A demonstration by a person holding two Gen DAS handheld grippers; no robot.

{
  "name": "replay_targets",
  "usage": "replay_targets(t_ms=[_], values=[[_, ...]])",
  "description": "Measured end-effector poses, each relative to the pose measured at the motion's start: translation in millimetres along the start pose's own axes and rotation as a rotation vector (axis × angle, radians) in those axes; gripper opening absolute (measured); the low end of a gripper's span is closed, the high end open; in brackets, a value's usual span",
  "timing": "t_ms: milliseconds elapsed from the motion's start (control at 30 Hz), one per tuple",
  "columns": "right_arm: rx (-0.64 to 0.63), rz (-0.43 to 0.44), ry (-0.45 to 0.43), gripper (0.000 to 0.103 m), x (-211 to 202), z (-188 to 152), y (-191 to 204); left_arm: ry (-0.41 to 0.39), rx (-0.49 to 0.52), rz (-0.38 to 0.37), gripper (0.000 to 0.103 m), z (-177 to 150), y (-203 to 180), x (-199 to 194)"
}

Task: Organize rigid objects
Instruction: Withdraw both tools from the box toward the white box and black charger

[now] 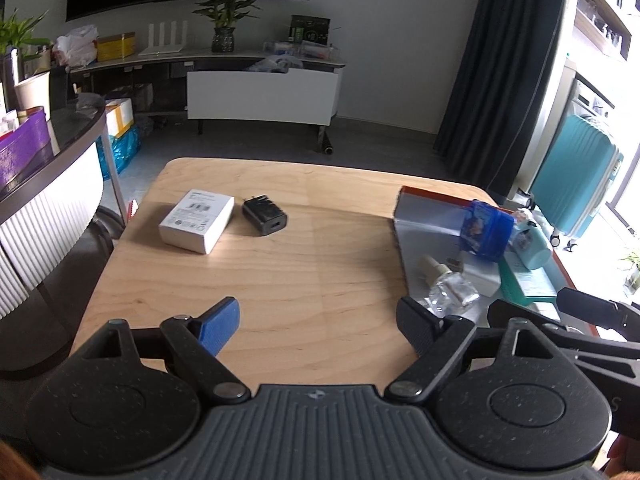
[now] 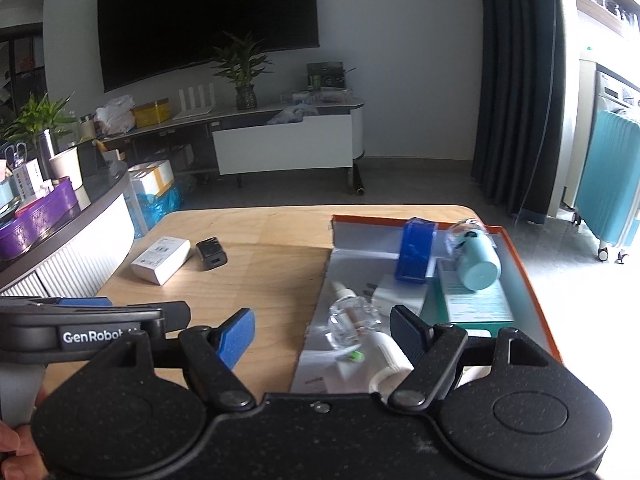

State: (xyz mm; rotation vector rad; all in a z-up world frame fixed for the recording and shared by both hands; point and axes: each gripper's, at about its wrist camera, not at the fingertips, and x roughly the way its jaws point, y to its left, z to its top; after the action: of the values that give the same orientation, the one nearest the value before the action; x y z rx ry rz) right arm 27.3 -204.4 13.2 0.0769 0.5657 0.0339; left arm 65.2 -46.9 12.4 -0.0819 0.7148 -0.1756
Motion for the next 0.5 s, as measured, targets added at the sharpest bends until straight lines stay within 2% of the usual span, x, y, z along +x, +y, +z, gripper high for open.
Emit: replay_targets(t_ms=[500], values=[[-0.046, 0.054, 0.039, 0.089, 30.8, 4.2, 32.7, 0.014, -0.036, 0.054, 0.088, 6.7, 35.4, 9.9]])
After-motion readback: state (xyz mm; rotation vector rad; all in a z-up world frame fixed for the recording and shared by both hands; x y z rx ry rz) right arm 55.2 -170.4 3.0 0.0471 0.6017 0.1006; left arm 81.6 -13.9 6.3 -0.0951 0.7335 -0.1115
